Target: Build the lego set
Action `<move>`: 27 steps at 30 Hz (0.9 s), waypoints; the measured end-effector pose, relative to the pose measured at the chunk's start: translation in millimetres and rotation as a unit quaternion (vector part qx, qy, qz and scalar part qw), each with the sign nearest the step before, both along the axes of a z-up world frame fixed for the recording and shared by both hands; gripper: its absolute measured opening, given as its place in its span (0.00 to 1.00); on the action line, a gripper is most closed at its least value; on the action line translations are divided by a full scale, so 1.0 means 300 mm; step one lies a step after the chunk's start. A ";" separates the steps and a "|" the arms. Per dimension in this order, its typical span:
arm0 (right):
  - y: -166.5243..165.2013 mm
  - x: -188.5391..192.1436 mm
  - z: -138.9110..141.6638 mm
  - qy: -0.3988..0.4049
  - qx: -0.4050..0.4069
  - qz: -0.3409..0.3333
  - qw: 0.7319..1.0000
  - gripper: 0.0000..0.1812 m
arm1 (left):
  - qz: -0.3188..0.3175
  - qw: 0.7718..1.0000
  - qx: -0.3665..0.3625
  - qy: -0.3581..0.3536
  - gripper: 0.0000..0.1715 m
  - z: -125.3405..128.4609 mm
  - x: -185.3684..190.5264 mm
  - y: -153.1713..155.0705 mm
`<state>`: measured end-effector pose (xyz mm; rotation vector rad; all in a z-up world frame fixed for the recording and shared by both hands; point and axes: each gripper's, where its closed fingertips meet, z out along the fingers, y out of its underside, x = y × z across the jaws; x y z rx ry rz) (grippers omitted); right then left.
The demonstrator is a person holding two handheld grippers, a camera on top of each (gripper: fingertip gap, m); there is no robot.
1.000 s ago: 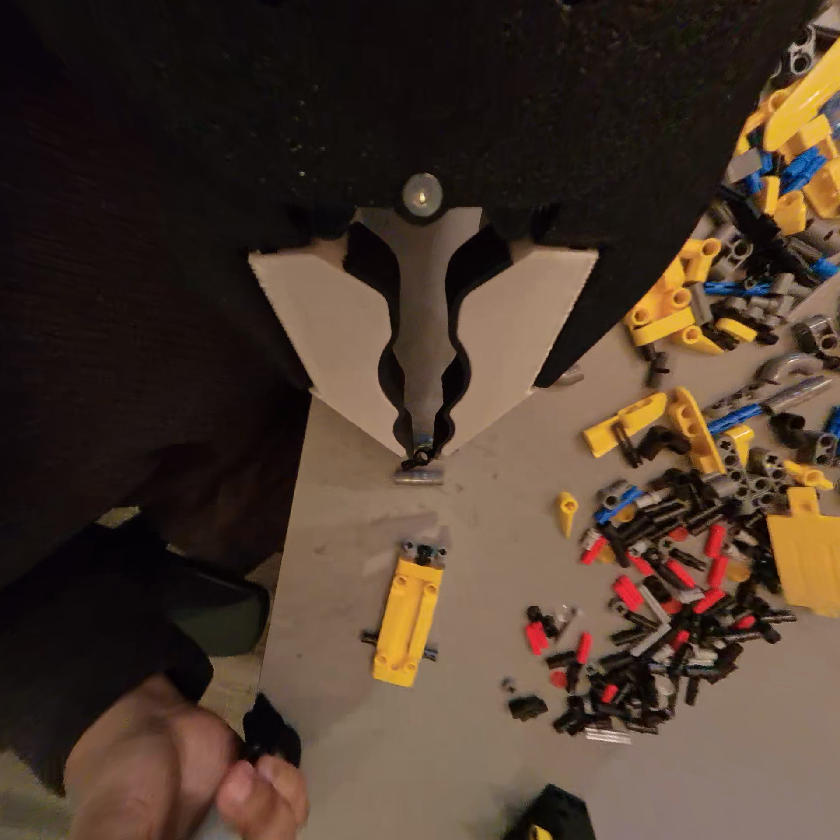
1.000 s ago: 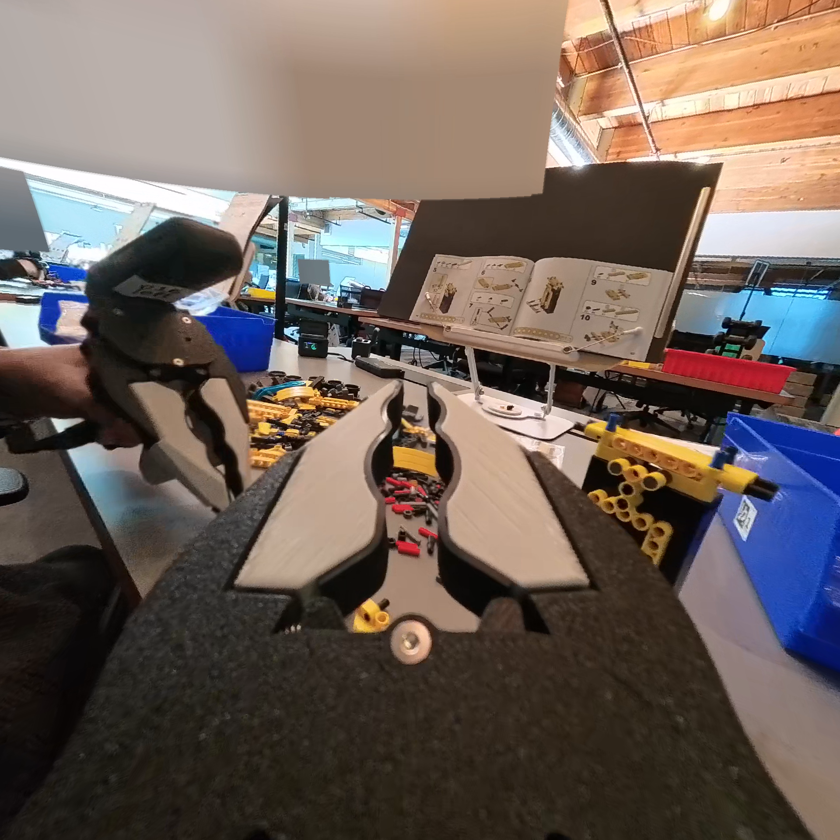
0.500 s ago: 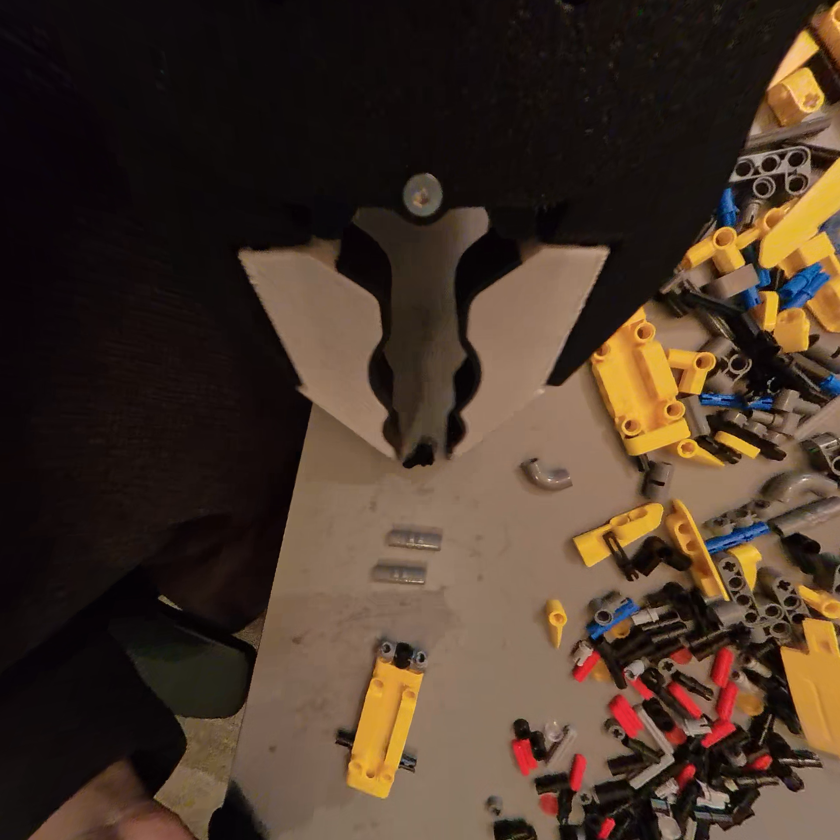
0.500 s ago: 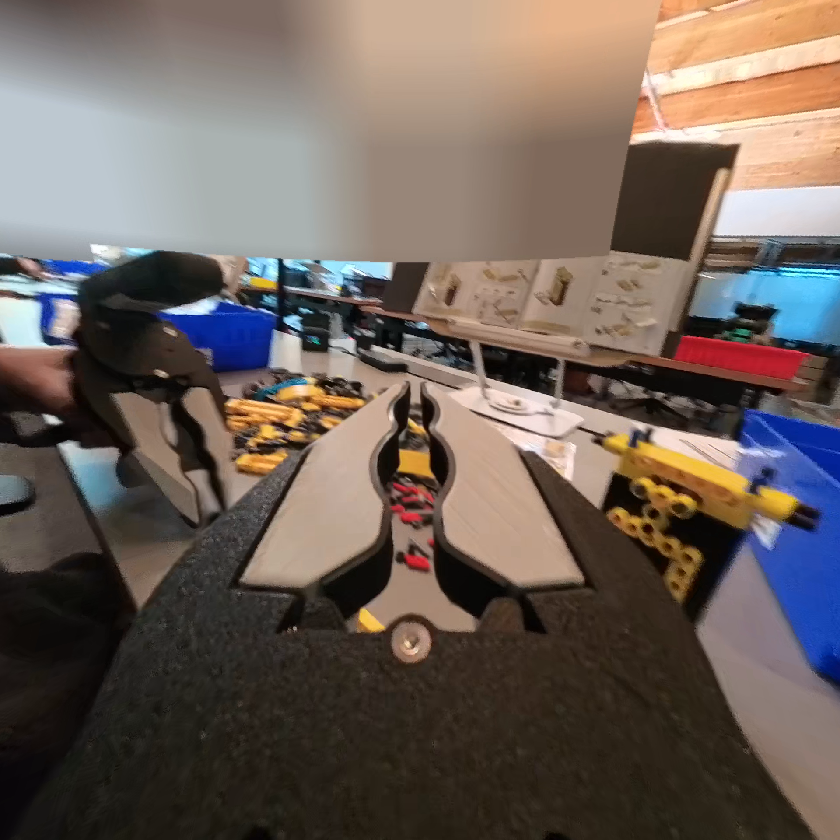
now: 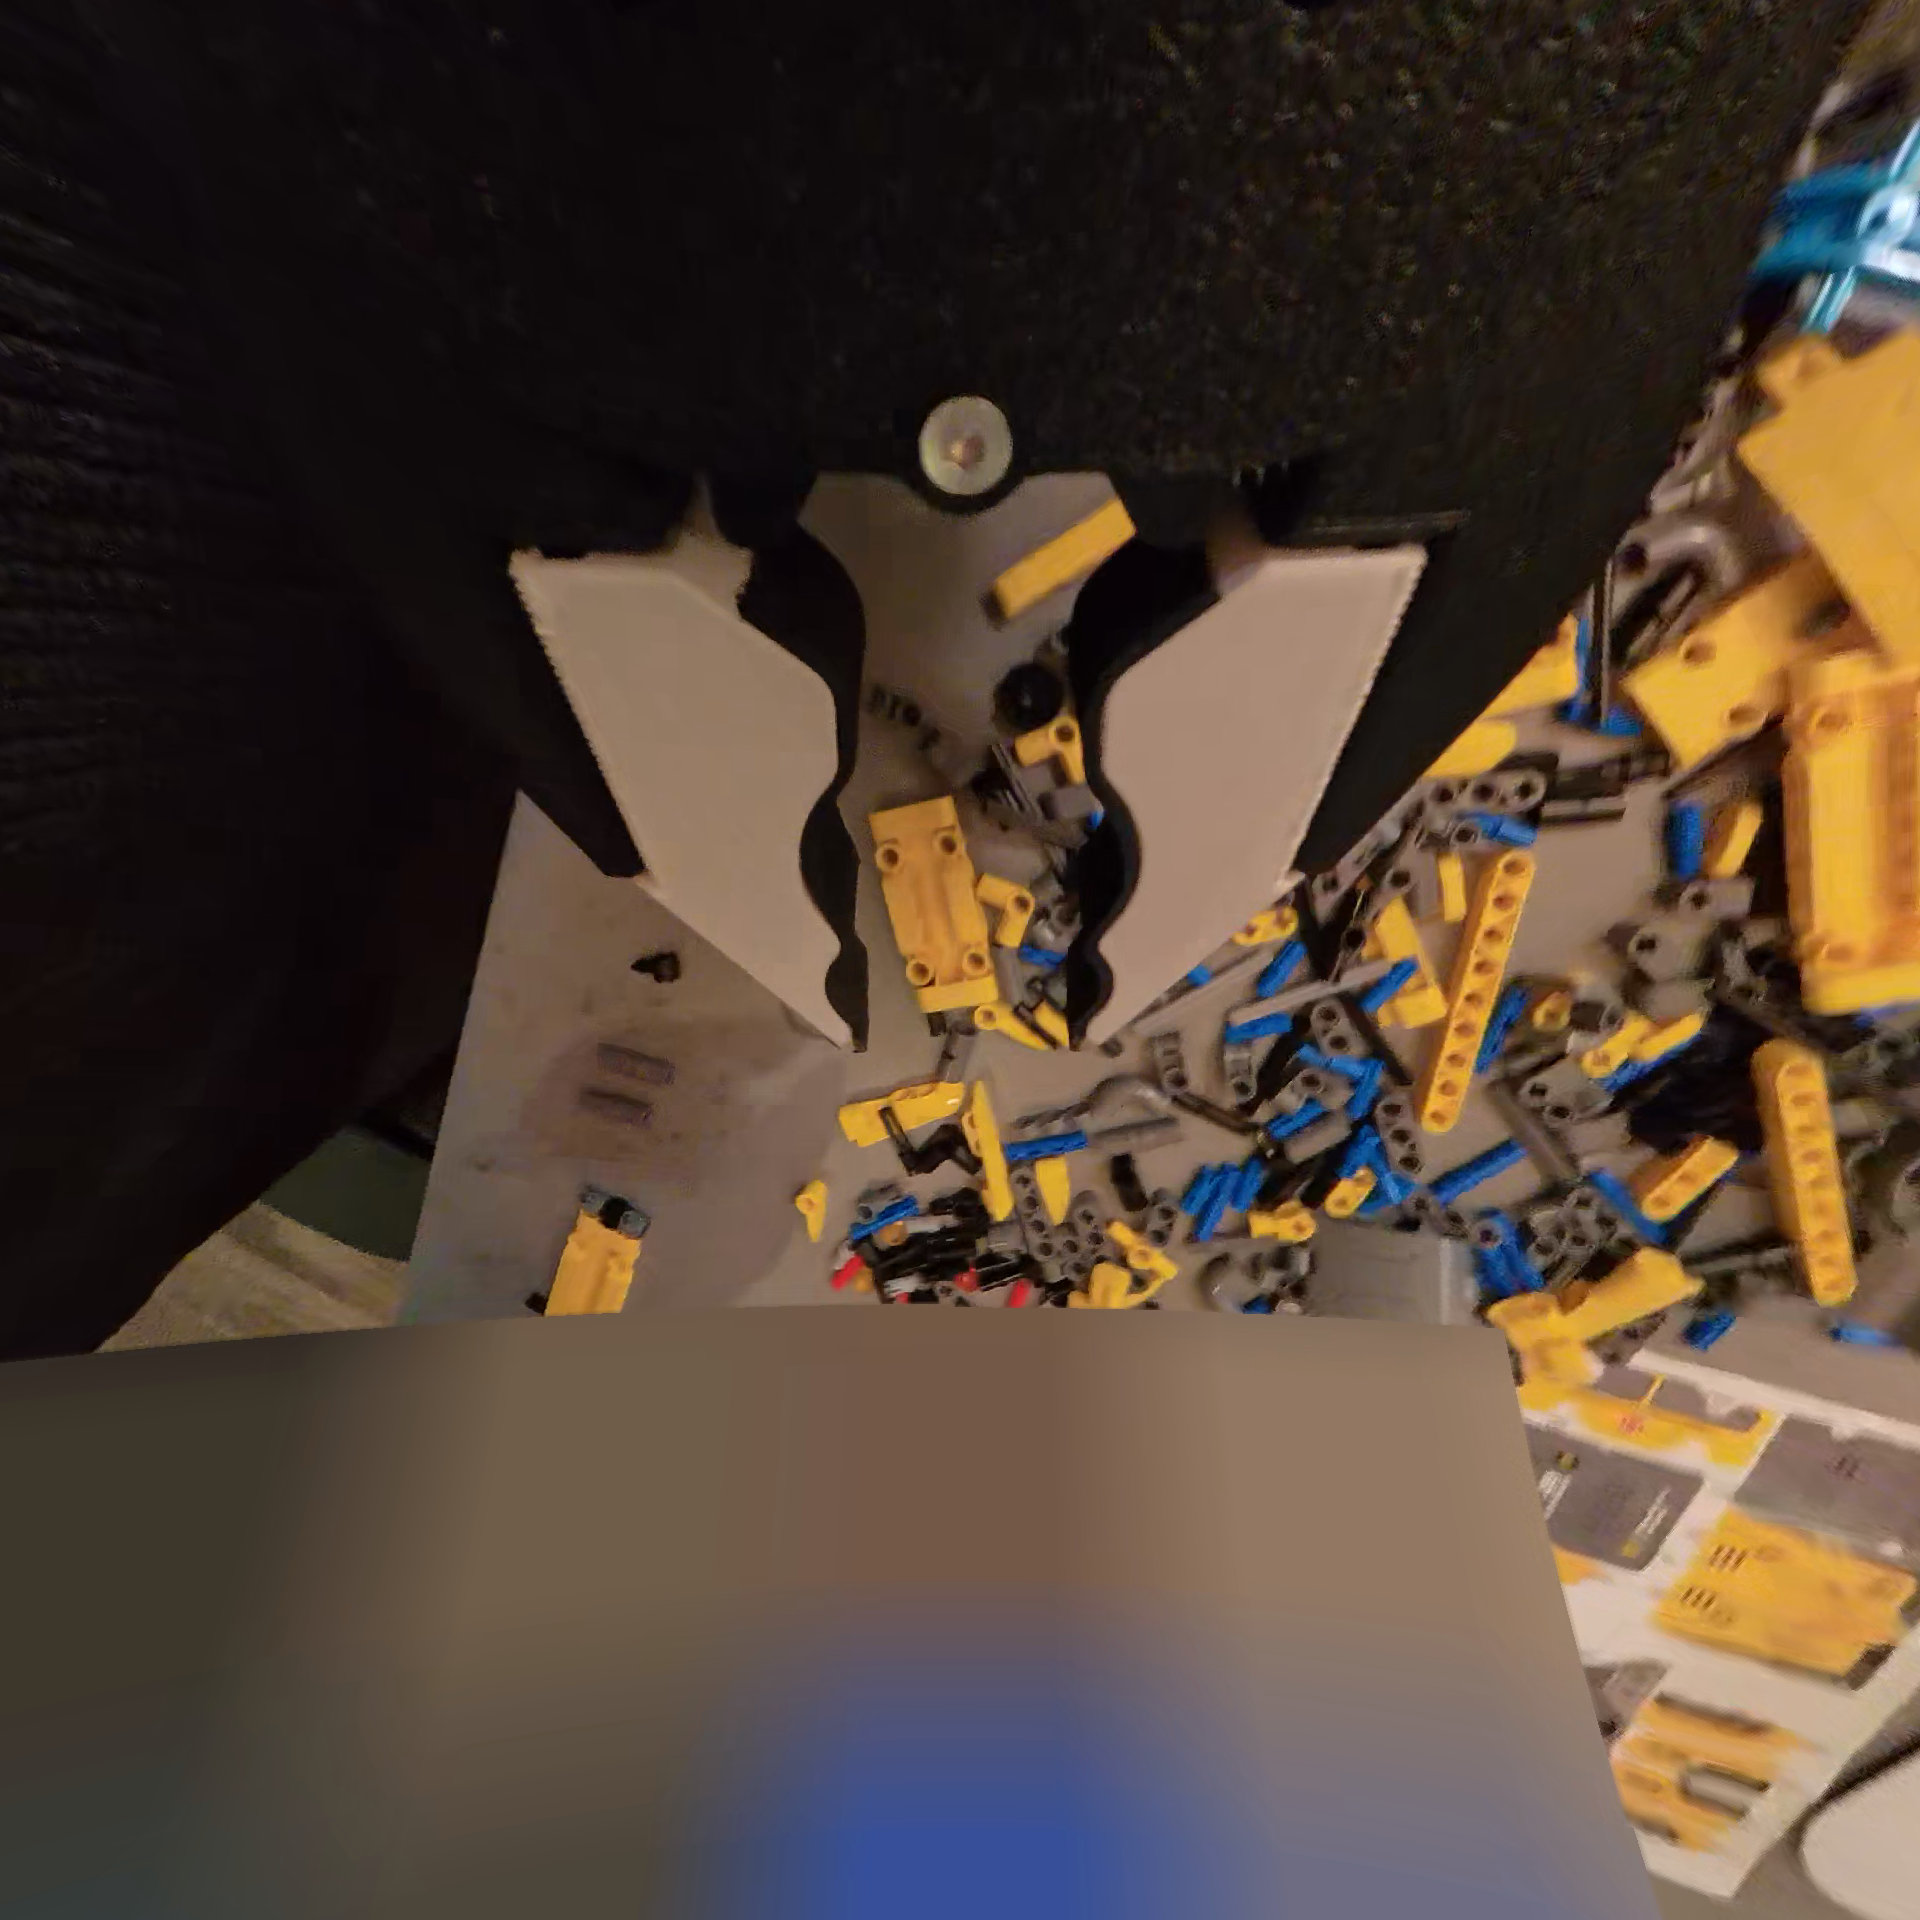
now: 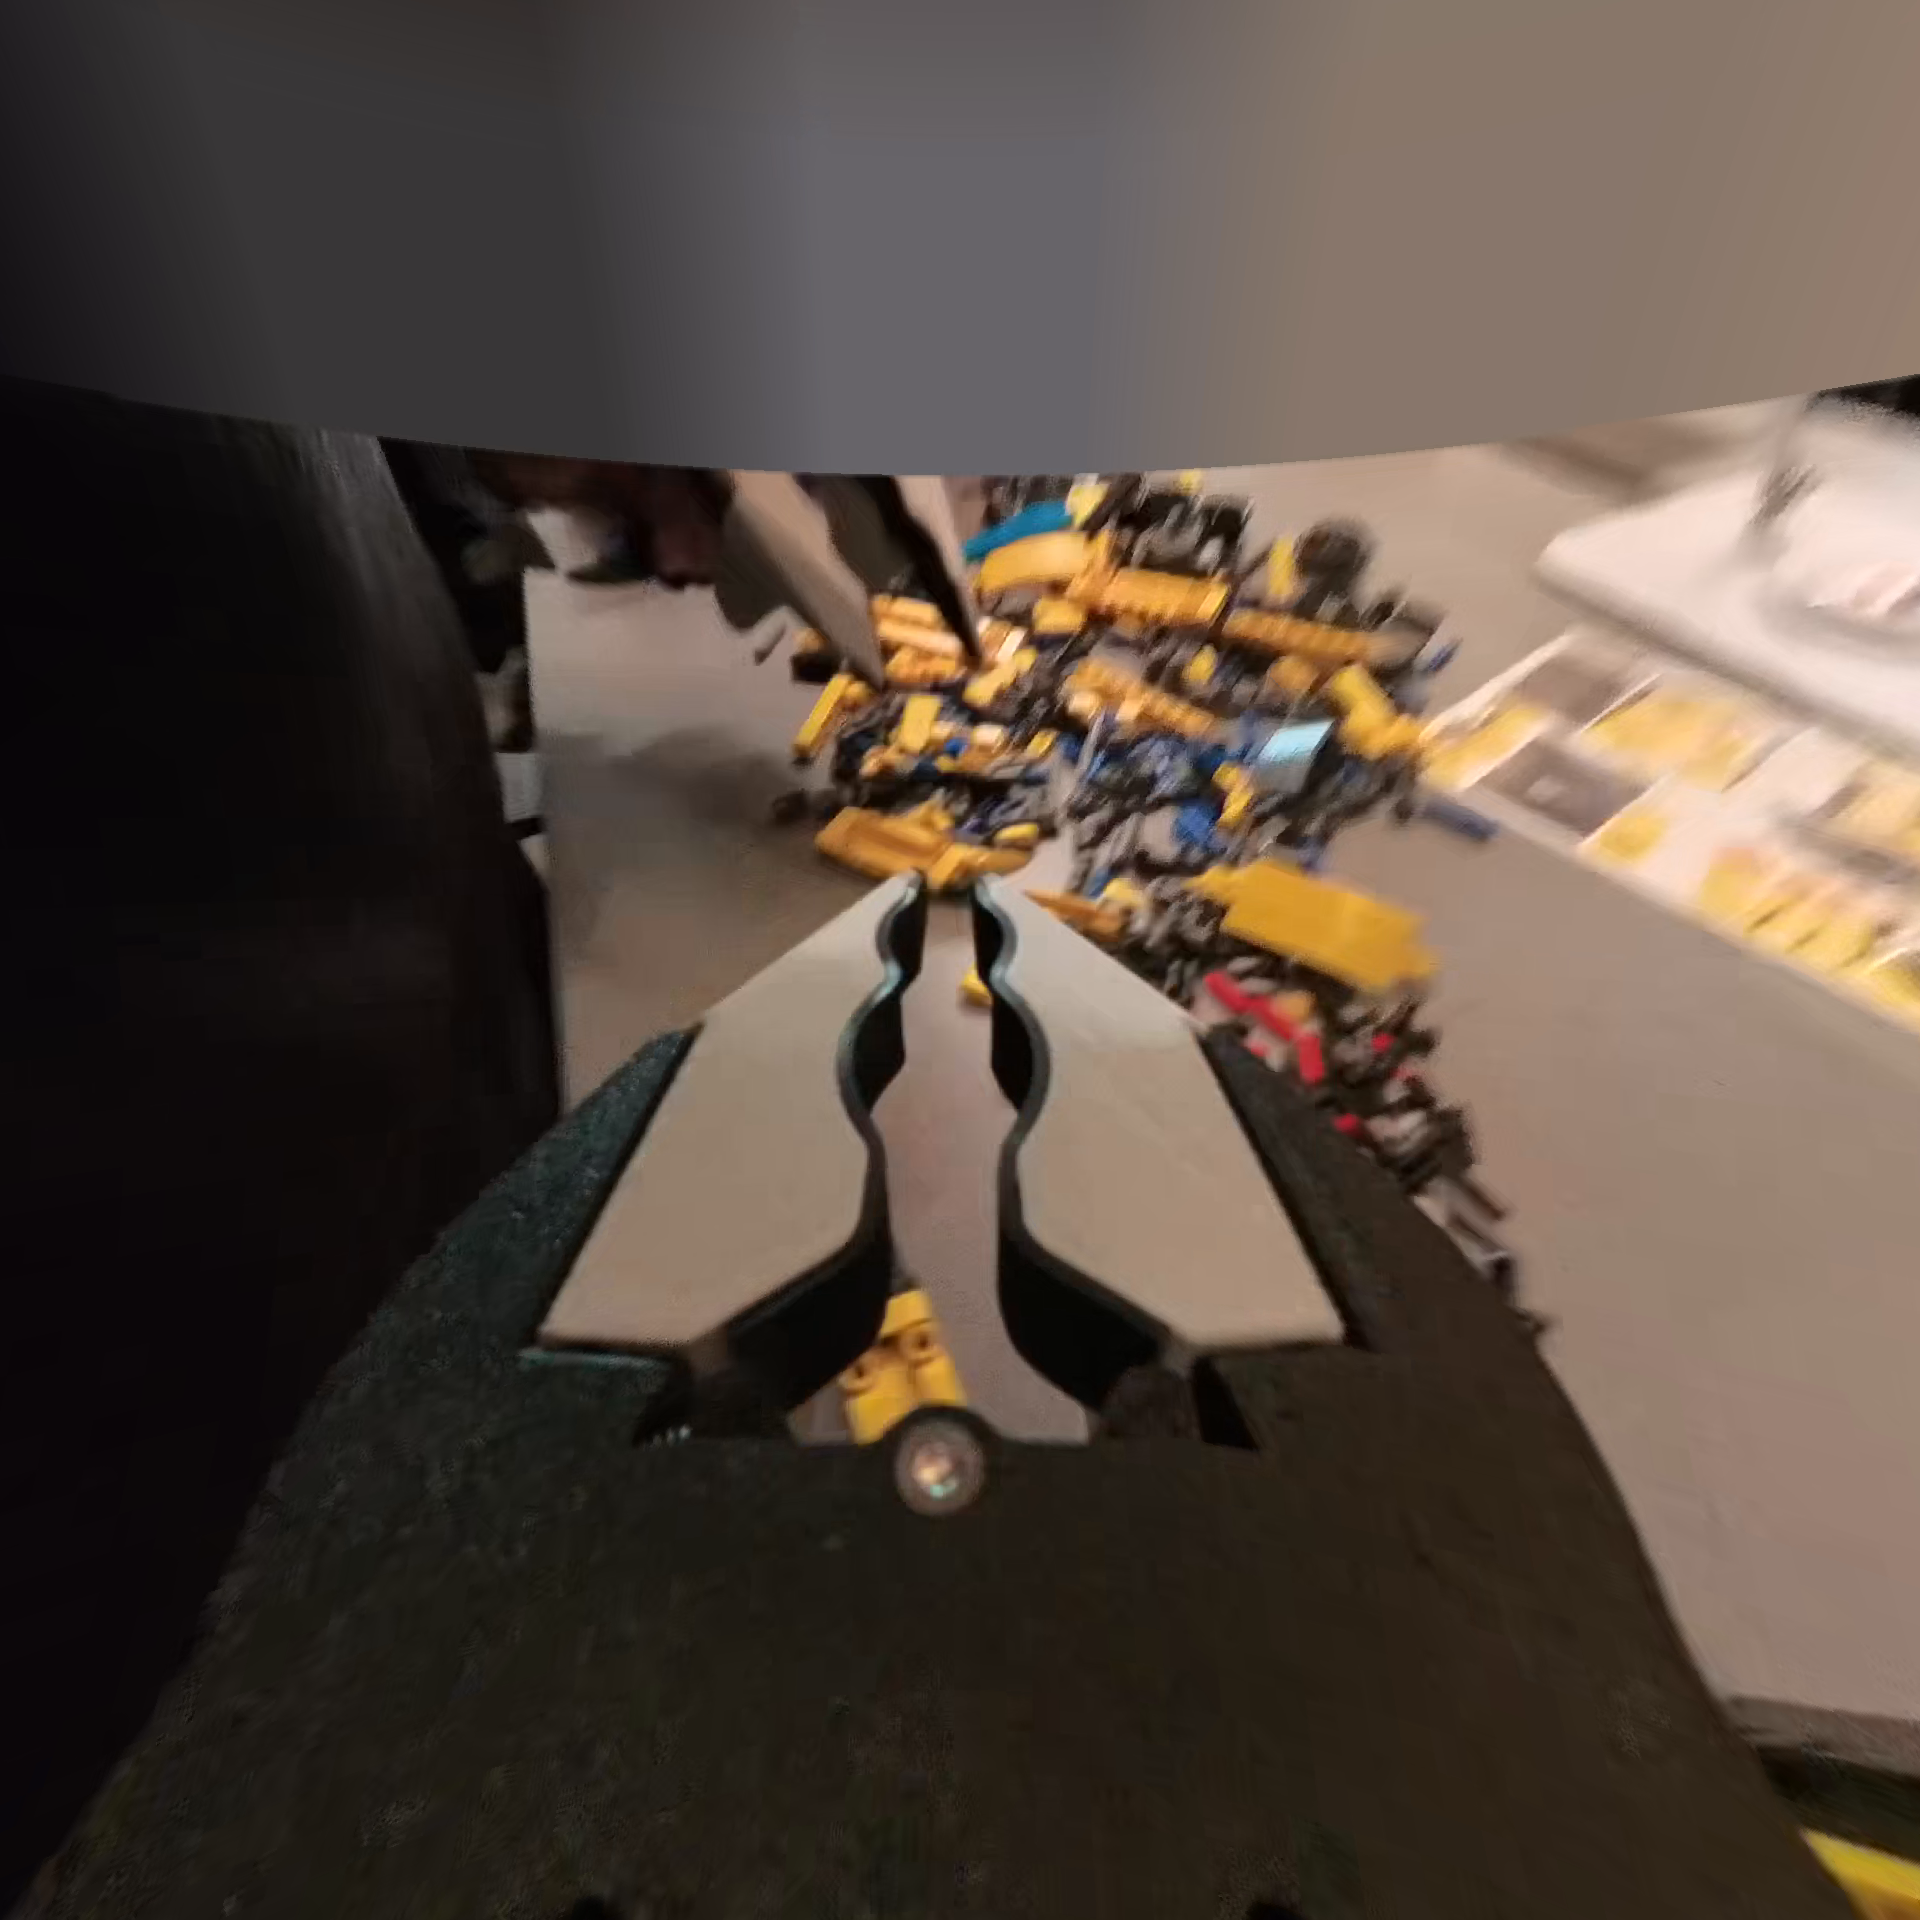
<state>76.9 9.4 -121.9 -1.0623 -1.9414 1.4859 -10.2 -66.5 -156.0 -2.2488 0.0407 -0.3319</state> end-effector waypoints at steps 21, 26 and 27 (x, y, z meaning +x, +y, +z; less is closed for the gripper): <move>-0.112 0.329 0.087 0.157 -0.003 -0.121 0.980 0.00 | 0.153 0.943 0.246 -0.166 0.21 0.260 0.380 -0.292; -0.033 0.325 0.134 0.228 -0.047 -0.146 0.961 0.00 | 0.145 0.959 0.240 -0.045 0.22 0.249 0.300 -0.243; -0.026 0.317 0.127 0.221 -0.073 -0.146 0.961 0.00 | 0.160 0.957 0.242 -0.029 0.22 0.237 0.268 -0.217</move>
